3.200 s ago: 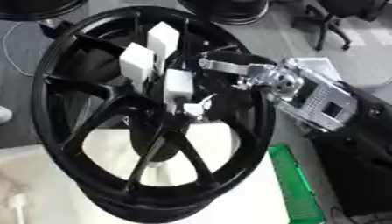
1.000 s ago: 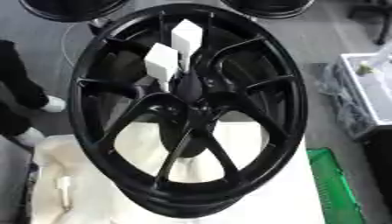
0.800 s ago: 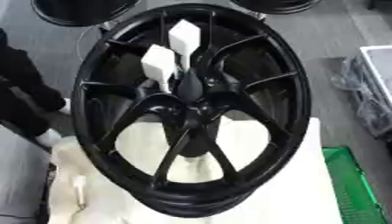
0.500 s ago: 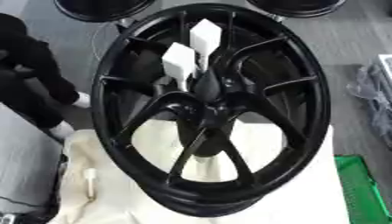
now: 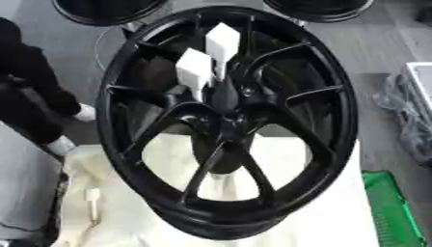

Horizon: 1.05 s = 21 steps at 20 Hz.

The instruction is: Pull the pin out of the wheel hub.

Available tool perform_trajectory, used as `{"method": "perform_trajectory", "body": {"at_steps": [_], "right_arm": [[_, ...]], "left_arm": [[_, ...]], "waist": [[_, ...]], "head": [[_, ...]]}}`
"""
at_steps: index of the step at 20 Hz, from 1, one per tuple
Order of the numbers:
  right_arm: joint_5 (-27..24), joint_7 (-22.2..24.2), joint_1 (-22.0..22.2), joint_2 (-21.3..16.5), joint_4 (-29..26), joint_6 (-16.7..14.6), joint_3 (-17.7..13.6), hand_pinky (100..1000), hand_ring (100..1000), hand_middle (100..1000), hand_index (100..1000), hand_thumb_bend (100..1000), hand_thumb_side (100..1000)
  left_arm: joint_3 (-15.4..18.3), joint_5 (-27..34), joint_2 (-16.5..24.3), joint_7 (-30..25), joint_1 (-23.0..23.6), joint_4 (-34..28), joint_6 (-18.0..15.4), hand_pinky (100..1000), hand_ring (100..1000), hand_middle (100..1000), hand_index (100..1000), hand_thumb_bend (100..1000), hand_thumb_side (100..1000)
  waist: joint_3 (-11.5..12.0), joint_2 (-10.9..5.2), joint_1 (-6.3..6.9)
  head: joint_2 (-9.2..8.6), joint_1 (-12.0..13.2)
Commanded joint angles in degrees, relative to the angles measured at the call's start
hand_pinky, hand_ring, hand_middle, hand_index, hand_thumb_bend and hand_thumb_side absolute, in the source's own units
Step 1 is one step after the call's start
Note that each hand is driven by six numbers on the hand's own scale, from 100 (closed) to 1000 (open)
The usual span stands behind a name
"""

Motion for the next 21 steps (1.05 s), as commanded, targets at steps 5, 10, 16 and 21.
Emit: {"method": "perform_trajectory", "body": {"at_steps": [5,10,16,21], "right_arm": [[6.33,-6.15,0.14,2.87,-5.22,5.87,2.07,834,1000,848,917,100,173],[10.77,-10.59,-1.23,3.93,-8.11,7.77,4.54,763,949,793,908,100,106],[15.95,-15.62,-7.87,1.62,-8.32,3.08,9.79,692,885,715,866,100,648],[17.99,-13.26,-13.20,-0.72,-8.32,-1.09,16.48,691,874,703,861,100,667]], "left_arm": [[-0.13,0.58,1.22,-0.69,-0.80,-0.65,0.01,586,731,687,714,100,781],[-0.29,0.60,1.23,-0.92,-0.84,-0.57,0.07,586,732,688,714,100,783],[-1.09,0.93,1.13,-1.63,-1.60,-0.52,0.33,586,732,688,714,100,783],[-1.99,1.31,0.88,-2.61,-2.56,-0.36,0.90,586,733,689,714,100,789]], "waist": [[0.01,-1.28,0.12],[-0.18,-1.28,0.17],[0.12,-1.43,0.12],[0.52,-1.47,-0.12]], "head": [[-0.20,-0.86],[-0.32,-1.06],[-0.25,-1.21],[-0.31,-1.49]]}}
